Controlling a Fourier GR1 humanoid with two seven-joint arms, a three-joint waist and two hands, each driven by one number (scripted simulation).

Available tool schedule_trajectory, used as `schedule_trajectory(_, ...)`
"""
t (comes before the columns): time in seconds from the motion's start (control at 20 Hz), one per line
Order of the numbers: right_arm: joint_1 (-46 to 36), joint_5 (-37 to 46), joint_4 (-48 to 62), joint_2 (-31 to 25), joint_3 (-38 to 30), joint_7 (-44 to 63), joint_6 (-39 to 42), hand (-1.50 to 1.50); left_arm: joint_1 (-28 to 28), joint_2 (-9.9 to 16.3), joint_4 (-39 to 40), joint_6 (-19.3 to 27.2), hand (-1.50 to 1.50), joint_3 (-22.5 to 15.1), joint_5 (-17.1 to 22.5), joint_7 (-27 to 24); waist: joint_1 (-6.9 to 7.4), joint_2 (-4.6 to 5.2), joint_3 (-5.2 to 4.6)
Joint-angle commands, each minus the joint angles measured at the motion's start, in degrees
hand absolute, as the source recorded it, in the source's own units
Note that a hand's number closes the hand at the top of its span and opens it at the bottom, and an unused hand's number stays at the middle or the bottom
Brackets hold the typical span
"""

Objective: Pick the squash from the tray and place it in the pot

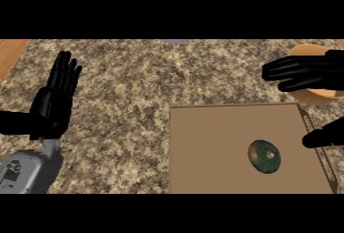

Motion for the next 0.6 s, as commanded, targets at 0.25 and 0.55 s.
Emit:
schedule_trajectory(0.25, 3.1, 17.7, -1.1, -9.7, 11.7, -23.9, -1.5, -1.50, -2.4, 0.1, 2.3, -0.5, 0.00, 1.1, 0.1, 0.7, -1.05, -0.49, -0.22)
schedule_trajectory(0.55, 2.4, 26.6, 6.0, -10.6, 20.0, -29.3, -12.4, -1.50, -1.3, 0.9, 3.1, -3.5, 0.00, 2.3, 1.5, 0.6, -0.70, -0.96, -0.45)
